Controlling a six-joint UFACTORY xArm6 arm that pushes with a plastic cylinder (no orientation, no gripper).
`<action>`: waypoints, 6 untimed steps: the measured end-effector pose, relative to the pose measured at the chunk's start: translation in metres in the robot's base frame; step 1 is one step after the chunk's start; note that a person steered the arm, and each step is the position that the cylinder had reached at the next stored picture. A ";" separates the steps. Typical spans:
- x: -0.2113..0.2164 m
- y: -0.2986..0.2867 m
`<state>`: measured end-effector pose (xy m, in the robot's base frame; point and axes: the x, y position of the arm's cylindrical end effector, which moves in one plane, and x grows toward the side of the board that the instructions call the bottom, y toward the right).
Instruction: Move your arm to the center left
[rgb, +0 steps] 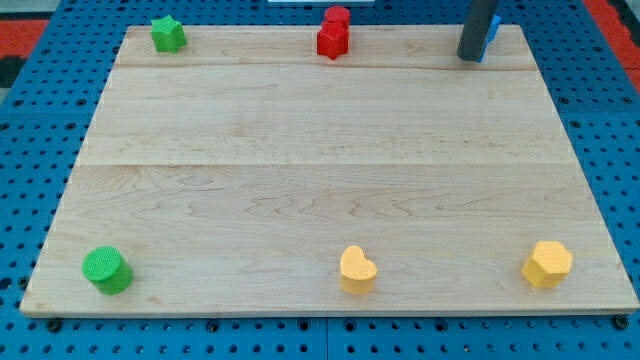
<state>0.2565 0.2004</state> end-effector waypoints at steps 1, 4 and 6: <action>0.027 -0.016; 0.057 -0.339; 0.135 -0.505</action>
